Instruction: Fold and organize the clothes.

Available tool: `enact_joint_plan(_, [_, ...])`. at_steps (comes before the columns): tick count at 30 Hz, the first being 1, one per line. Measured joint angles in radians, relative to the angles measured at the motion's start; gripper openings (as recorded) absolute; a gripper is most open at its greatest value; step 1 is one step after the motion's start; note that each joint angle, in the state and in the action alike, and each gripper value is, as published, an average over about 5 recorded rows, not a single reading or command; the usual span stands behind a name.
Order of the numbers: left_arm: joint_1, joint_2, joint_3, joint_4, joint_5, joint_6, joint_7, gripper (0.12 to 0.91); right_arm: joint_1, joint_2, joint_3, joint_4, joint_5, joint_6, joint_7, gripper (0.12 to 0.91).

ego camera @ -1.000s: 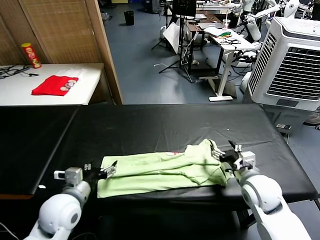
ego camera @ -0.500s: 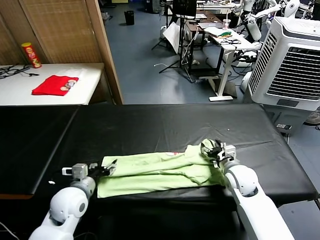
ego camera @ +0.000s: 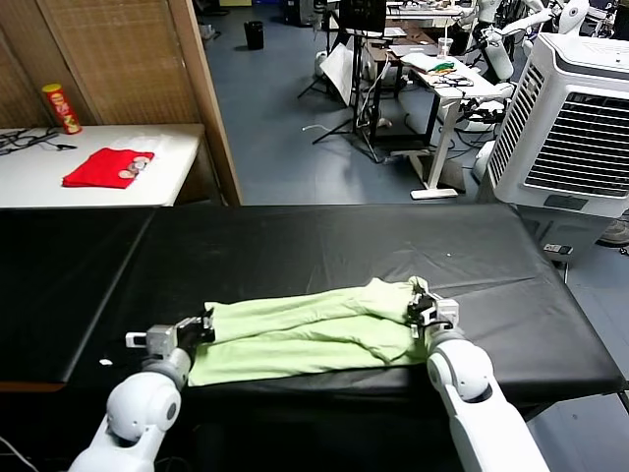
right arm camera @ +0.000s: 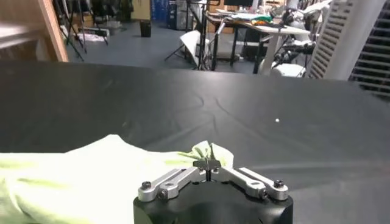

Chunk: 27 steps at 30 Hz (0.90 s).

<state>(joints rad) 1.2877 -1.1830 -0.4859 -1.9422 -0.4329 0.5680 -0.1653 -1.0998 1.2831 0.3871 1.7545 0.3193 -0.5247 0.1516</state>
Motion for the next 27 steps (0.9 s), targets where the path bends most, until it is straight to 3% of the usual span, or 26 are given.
enact_joint_plan(3, [0.010, 0.009, -0.009, -0.015, -0.002, -0.002, 0.001, 0.247, -0.025, -0.013, 0.012, 0.035, 0.000, 0.002, -0.020, 0.358])
enact_joint_plan(8, [0.034, 0.029, -0.033, -0.051, -0.005, -0.002, -0.003, 0.525, -0.072, -0.042, 0.034, 0.107, 0.008, 0.008, -0.034, 0.639])
enact_joint_plan(11, [0.053, 0.030, -0.052, -0.073, -0.015, -0.001, -0.005, 0.686, -0.099, -0.054, 0.044, 0.153, 0.018, 0.008, -0.036, 0.758])
enact_joint_plan(13, [0.070, 0.023, -0.067, -0.090, -0.041, 0.005, -0.006, 0.758, -0.114, -0.059, 0.049, 0.180, 0.028, 0.006, -0.038, 0.785])
enact_joint_plan(16, [0.101, 0.002, -0.087, -0.113, -0.092, 0.016, -0.006, 0.793, -0.128, -0.066, 0.055, 0.213, 0.050, 0.001, -0.040, 0.796])
enact_joint_plan(27, [0.186, -0.087, -0.129, -0.106, -0.145, -0.009, 0.002, 0.795, -0.162, -0.084, 0.076, 0.288, 0.114, -0.009, -0.045, 0.798])
